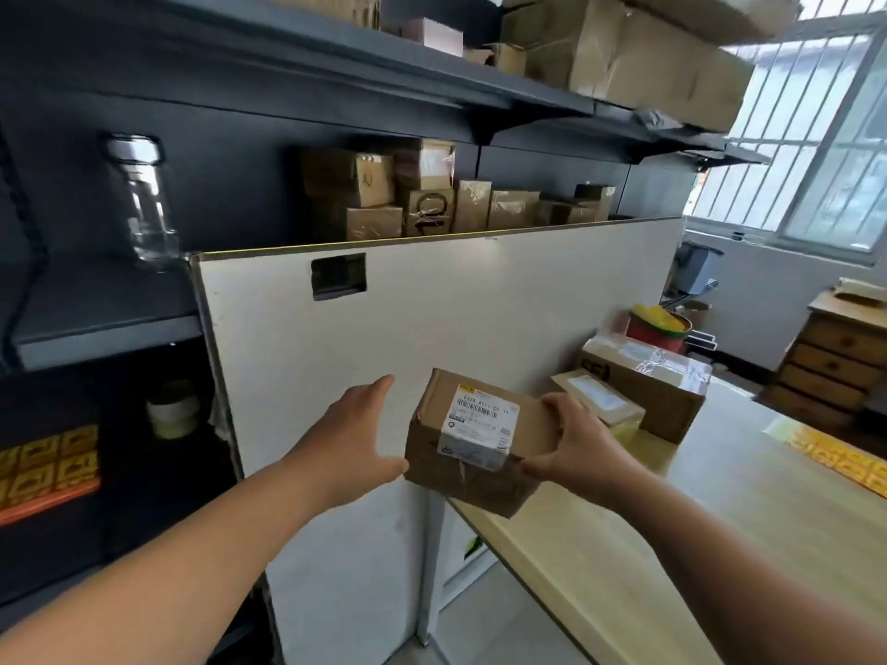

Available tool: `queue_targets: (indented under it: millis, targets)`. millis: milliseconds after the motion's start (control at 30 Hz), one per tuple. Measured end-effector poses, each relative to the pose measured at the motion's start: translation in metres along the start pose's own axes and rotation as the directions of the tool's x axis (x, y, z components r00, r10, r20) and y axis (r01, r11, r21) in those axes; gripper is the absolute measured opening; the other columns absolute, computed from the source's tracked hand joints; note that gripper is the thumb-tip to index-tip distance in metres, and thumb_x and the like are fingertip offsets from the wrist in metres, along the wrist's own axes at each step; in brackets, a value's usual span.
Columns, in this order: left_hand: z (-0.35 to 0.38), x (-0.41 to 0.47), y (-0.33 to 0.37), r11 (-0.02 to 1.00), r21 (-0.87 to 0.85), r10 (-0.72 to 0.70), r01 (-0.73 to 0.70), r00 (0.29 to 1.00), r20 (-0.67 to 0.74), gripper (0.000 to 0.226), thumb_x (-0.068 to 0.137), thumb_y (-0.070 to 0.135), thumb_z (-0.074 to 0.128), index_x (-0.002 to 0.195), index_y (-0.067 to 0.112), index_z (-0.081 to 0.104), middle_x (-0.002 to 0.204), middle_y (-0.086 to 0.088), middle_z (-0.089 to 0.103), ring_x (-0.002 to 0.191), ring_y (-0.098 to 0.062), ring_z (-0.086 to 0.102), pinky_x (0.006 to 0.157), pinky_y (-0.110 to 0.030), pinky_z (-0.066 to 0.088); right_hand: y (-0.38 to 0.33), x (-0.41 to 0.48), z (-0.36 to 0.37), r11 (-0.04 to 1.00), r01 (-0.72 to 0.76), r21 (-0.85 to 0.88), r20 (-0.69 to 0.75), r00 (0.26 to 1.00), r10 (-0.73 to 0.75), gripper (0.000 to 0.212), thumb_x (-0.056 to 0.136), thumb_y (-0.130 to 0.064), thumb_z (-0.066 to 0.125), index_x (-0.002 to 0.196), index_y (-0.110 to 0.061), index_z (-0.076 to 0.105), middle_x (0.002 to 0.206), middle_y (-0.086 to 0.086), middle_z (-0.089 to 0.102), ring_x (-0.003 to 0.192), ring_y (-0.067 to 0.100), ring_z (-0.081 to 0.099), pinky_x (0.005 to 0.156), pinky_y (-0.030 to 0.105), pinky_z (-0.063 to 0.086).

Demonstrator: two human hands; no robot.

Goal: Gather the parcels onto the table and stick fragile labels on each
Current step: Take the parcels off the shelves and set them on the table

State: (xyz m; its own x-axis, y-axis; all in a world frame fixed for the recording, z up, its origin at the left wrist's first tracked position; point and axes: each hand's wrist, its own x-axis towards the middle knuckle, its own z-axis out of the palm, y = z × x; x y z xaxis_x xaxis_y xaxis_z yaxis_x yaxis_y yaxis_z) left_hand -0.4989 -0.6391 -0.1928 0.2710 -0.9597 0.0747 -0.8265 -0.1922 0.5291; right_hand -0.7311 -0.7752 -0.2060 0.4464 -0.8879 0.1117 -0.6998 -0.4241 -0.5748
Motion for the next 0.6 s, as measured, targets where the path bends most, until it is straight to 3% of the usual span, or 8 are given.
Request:
queue_targets:
  millis: [100, 267, 333, 433, 600]
  targets:
    - [0.031, 0.064, 0.022, 0.992, 0.126, 0.022, -0.022, 1.000, 0.000, 0.094, 0.084, 0.041, 0.067, 0.153, 0.024, 0.005, 0.158, 0.003, 0.015, 0.143, -0.019, 0.020, 0.113, -0.033, 0.025, 0.048, 0.055, -0.007, 0.997, -0.076, 0.004, -0.030, 0.997, 0.076, 0.097, 0.059, -0.039, 0.085, 0.140, -0.017, 0.036, 0.128, 0.000, 0.043, 0.105, 0.013, 0.047, 0.088, 0.030, 0.048]
    - [0.075, 0.162, 0.049, 0.938, 0.329, 0.112, -0.106, 0.994, 0.001, 0.090, 0.084, 0.051, 0.061, 0.152, 0.019, 0.011, 0.156, -0.002, 0.019, 0.142, -0.022, 0.020, 0.115, -0.036, 0.024, 0.110, 0.133, -0.018, 0.981, -0.192, 0.006, -0.056, 0.980, 0.192, 0.093, 0.064, -0.040, 0.085, 0.139, -0.016, 0.036, 0.123, 0.001, 0.042, 0.099, 0.012, 0.042, 0.080, 0.026, 0.043]
    - [0.089, 0.191, 0.056, 0.905, 0.398, 0.147, -0.146, 0.989, 0.027, 0.089, 0.084, 0.052, 0.058, 0.151, 0.019, 0.011, 0.156, -0.003, 0.018, 0.142, -0.023, 0.020, 0.114, -0.037, 0.023, 0.129, 0.159, -0.018, 0.972, -0.237, 0.011, -0.074, 0.969, 0.237, 0.093, 0.066, -0.040, 0.085, 0.140, -0.015, 0.035, 0.126, 0.002, 0.041, 0.099, 0.012, 0.041, 0.079, 0.028, 0.048]
    - [0.111, 0.234, 0.062, 0.878, 0.447, 0.145, -0.168, 0.986, 0.087, 0.090, 0.085, 0.052, 0.057, 0.152, 0.020, 0.007, 0.159, -0.005, 0.011, 0.145, -0.024, 0.013, 0.116, -0.039, 0.018, 0.155, 0.197, -0.014, 0.948, -0.316, 0.043, -0.067, 0.946, 0.318, 0.093, 0.066, -0.040, 0.084, 0.140, -0.016, 0.034, 0.130, 0.003, 0.039, 0.102, 0.014, 0.043, 0.084, 0.038, 0.055]
    - [0.136, 0.278, 0.058, 0.849, 0.489, 0.144, -0.199, 0.979, 0.148, 0.092, 0.085, 0.054, 0.055, 0.153, 0.020, 0.003, 0.159, -0.008, 0.010, 0.146, -0.026, 0.010, 0.117, -0.041, 0.018, 0.187, 0.242, 0.004, 0.919, -0.390, 0.052, -0.049, 0.918, 0.393, 0.089, 0.066, -0.040, 0.084, 0.137, -0.014, 0.036, 0.129, 0.005, 0.040, 0.099, 0.015, 0.044, 0.078, 0.035, 0.053]
